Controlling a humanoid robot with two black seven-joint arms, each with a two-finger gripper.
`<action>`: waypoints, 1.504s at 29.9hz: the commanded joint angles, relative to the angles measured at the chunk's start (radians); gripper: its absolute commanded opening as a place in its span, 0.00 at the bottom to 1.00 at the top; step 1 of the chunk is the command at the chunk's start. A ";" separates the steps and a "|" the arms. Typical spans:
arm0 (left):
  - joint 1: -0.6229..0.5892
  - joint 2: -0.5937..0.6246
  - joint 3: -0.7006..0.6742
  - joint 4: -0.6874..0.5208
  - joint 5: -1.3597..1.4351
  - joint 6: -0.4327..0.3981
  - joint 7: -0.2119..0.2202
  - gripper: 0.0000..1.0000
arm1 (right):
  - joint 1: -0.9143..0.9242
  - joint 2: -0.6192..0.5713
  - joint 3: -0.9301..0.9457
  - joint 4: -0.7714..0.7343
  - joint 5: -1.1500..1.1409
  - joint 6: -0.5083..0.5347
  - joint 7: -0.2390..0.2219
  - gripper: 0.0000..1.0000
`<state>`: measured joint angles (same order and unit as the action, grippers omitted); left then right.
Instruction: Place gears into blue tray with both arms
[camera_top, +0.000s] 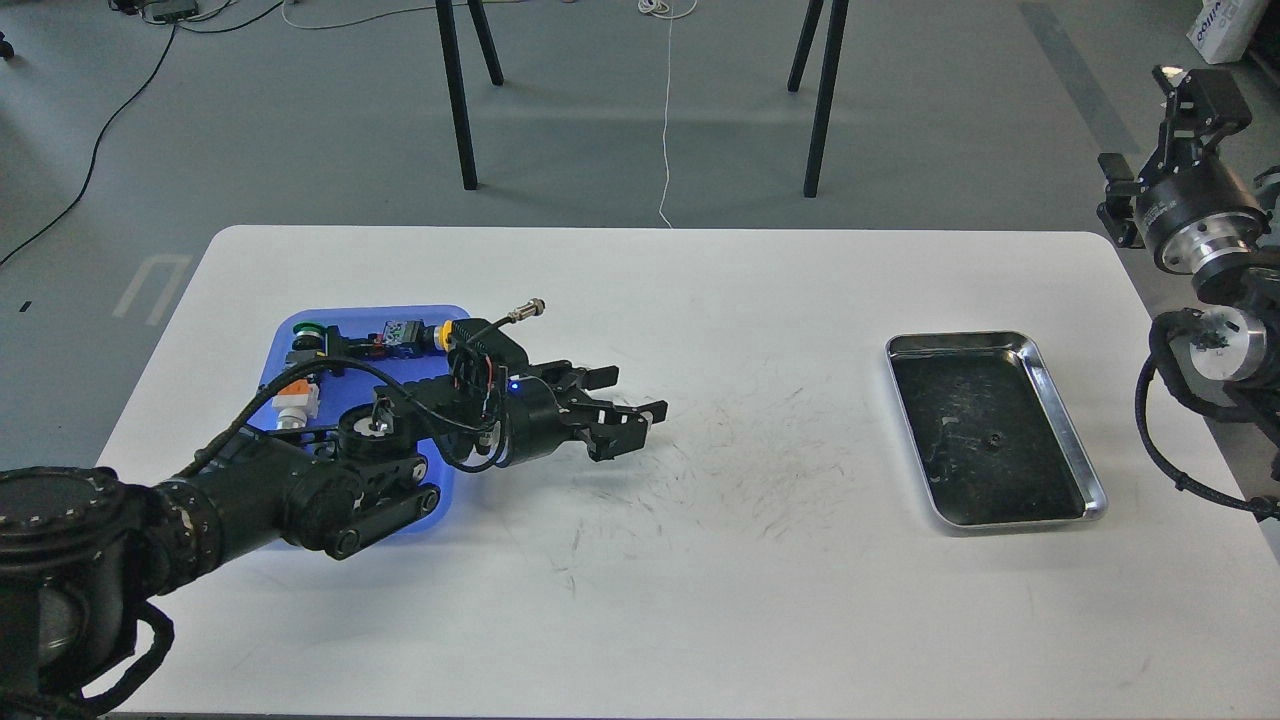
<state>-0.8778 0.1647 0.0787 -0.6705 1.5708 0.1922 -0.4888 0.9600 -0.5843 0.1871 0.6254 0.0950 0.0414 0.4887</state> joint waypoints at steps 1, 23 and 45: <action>0.008 -0.004 0.036 -0.001 0.014 0.029 0.000 0.84 | 0.000 0.000 0.000 0.000 0.000 0.000 0.000 0.98; 0.022 -0.082 0.118 0.063 0.080 0.194 0.000 0.75 | 0.011 0.001 0.000 -0.004 -0.001 0.000 0.000 0.98; 0.014 -0.132 0.162 0.134 0.086 0.222 0.000 0.67 | 0.031 -0.002 -0.001 -0.004 -0.003 0.000 0.000 0.98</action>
<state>-0.8593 0.0307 0.2261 -0.5396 1.6538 0.3993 -0.4886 0.9786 -0.5857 0.1870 0.6217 0.0920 0.0414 0.4887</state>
